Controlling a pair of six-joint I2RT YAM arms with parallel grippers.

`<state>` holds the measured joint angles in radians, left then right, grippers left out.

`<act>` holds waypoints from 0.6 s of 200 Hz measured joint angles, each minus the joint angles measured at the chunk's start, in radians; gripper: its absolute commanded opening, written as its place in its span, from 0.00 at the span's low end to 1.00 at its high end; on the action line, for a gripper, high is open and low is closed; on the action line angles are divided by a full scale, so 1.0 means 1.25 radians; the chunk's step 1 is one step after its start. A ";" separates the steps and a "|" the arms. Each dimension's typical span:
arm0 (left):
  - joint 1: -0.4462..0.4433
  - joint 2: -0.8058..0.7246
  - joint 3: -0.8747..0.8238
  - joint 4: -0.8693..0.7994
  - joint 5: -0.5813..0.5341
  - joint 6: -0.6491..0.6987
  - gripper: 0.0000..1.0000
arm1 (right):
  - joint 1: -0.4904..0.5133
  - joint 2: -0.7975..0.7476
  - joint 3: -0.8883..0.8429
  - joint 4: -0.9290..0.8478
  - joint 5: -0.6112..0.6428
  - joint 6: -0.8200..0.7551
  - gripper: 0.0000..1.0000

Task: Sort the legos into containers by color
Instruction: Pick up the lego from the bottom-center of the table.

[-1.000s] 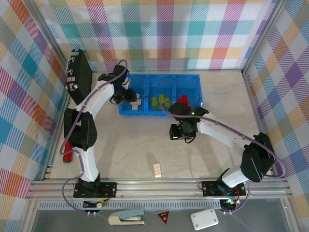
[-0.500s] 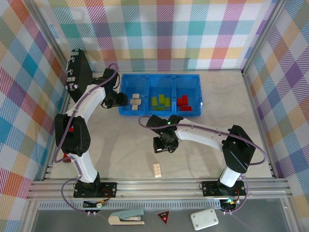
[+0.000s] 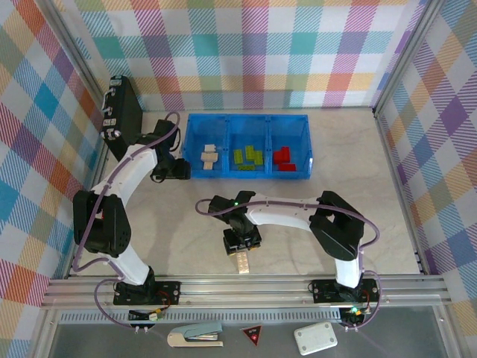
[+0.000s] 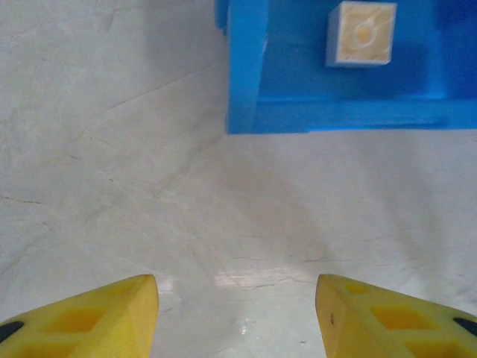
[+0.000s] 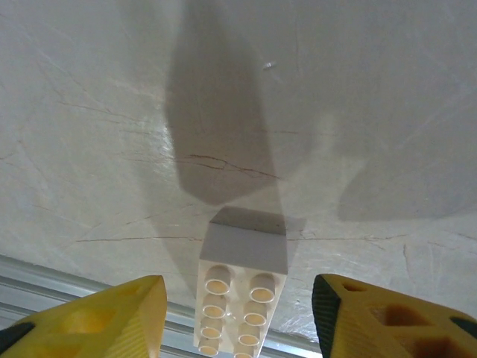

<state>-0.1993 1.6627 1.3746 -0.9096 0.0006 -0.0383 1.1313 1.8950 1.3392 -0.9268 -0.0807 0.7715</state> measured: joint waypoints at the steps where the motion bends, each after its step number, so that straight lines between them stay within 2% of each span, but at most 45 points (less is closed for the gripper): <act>1: 0.000 0.000 -0.002 0.000 -0.001 0.001 0.58 | 0.000 0.000 0.000 0.000 0.000 0.000 0.57; 64: 0.003 0.000 -0.009 0.019 -0.008 0.005 0.58 | 0.018 0.036 -0.002 0.000 -0.043 0.022 0.54; 120: 0.005 0.011 -0.009 0.018 -0.008 0.005 0.57 | 0.018 0.048 -0.009 0.001 -0.051 0.029 0.45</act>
<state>-0.1936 1.6764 1.3636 -0.8867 -0.0090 -0.0315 1.1534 1.9549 1.3277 -0.9257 -0.1444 0.8078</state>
